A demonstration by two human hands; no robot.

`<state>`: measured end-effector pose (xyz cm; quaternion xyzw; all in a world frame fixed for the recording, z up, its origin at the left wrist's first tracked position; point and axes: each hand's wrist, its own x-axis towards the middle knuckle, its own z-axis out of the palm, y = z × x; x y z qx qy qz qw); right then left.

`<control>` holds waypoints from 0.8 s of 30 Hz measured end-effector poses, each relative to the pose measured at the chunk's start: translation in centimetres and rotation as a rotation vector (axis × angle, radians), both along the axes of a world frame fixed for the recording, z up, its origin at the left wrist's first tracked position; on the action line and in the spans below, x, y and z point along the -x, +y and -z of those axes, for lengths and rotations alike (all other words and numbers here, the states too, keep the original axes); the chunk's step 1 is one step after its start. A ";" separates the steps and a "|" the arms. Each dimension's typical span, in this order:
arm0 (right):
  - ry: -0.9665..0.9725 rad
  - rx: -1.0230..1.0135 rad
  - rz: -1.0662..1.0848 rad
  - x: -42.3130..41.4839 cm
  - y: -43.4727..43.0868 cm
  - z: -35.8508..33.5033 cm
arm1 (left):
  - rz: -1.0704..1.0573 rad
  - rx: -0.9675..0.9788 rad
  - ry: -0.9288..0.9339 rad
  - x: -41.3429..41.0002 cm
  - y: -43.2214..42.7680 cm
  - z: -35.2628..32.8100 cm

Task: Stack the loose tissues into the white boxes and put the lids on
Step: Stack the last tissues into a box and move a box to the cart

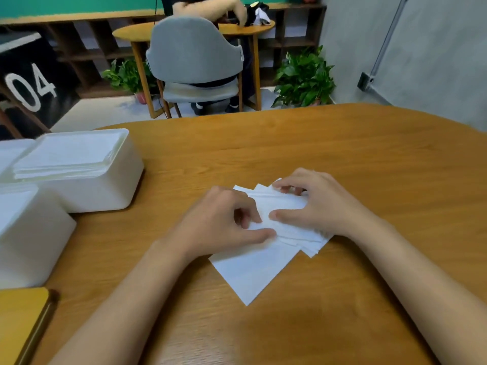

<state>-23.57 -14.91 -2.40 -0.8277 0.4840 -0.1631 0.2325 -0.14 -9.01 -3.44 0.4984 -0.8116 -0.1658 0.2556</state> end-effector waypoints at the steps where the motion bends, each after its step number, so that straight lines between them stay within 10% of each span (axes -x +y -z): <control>1: -0.003 -0.002 -0.001 0.0 0.0 0.1 | -0.017 0.003 0.050 -0.2 0.0 0.1; 11: -0.285 -0.003 -0.138 -0.3 0.8 0.3 | -0.117 -0.050 0.037 -1.5 -0.8 1.1; 24: -0.589 -0.226 -0.046 1.2 0.3 -0.1 | -0.171 -0.136 0.620 -2.4 -0.5 -0.4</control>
